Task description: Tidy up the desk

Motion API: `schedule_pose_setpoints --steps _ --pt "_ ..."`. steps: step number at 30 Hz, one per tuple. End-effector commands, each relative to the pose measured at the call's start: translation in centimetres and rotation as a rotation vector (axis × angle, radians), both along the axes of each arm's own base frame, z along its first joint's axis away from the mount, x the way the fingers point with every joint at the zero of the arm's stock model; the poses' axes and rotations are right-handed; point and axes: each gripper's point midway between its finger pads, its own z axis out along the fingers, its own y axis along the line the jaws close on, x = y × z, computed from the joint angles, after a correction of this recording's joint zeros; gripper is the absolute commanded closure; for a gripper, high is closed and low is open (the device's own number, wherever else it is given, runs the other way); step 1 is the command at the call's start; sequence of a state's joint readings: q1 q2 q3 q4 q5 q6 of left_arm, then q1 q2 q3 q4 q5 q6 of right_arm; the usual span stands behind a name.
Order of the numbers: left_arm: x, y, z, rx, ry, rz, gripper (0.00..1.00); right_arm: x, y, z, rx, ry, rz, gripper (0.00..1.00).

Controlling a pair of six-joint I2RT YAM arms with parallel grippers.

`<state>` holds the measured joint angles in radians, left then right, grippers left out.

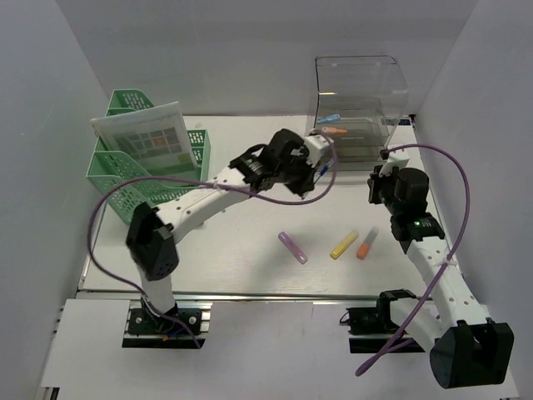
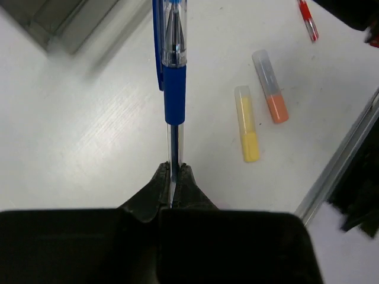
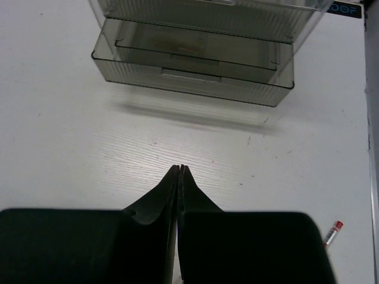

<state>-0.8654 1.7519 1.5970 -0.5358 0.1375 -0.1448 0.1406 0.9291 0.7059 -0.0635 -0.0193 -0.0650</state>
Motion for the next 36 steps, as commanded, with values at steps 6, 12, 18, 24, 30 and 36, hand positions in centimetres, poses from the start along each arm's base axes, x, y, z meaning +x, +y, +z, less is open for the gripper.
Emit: schedule_pose_setpoints --steps 6,12,18,24,30,36 --pt "6.8 -6.2 -0.3 0.169 -0.491 -0.51 0.99 0.7 -2.1 3.2 0.036 -0.098 -0.092 1.0" --pt "12.2 -8.0 -1.9 0.218 -0.64 -0.377 0.99 0.6 -2.5 3.4 0.031 -0.104 -0.103 1.0" --pt "14.3 -9.0 -0.5 0.187 -0.764 -0.312 0.99 0.5 -2.2 3.3 0.037 -0.102 -0.074 1.0" --pt "15.7 -9.2 1.6 0.163 -0.882 -0.25 0.99 0.4 -2.1 3.3 0.04 -0.101 -0.068 1.0" --pt "17.7 -9.6 1.1 0.174 -0.927 -0.173 0.99 0.4 -1.9 3.3 0.046 -0.097 -0.059 1.0" --pt "19.0 -9.9 -0.6 0.188 -0.937 -0.127 0.98 0.4 -2.0 3.3 0.044 -0.099 -0.062 1.0"
